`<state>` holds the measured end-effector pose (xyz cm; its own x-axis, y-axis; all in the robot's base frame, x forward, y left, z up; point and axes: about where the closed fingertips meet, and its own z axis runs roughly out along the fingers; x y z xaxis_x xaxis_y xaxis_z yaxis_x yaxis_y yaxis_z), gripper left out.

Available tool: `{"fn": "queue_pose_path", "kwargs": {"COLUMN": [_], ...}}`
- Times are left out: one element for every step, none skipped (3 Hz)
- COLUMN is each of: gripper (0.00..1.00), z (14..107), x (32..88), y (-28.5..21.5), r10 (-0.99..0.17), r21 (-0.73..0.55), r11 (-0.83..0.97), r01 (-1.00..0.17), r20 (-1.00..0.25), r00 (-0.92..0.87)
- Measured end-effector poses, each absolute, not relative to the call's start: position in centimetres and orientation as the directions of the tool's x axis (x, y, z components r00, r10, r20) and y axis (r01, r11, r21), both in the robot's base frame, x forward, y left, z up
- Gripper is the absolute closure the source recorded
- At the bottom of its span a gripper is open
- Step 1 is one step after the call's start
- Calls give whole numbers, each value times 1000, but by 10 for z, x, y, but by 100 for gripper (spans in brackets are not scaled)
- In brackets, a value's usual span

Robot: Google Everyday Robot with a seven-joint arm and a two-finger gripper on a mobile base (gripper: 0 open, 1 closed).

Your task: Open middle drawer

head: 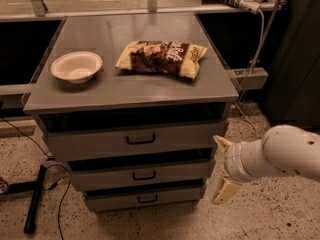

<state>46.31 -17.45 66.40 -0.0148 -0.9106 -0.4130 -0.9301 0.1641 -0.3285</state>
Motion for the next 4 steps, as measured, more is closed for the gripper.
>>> {"fn": "queue_pose_path", "kwargs": {"gripper": [0,0,0,0], "z": [625,564,564,547], "x": [471,482,482,486], "y": [-170,-170,-170,-157], "r10": [-902,-887,-887,-891], "r21": [-326,-273,-273,-272], "r11": [175,216,216,177], "r01": [-929,-937,-937,-946], "r20": [-432,-457,-457,-452], "r00": [-18,-71,-71,-37]}}
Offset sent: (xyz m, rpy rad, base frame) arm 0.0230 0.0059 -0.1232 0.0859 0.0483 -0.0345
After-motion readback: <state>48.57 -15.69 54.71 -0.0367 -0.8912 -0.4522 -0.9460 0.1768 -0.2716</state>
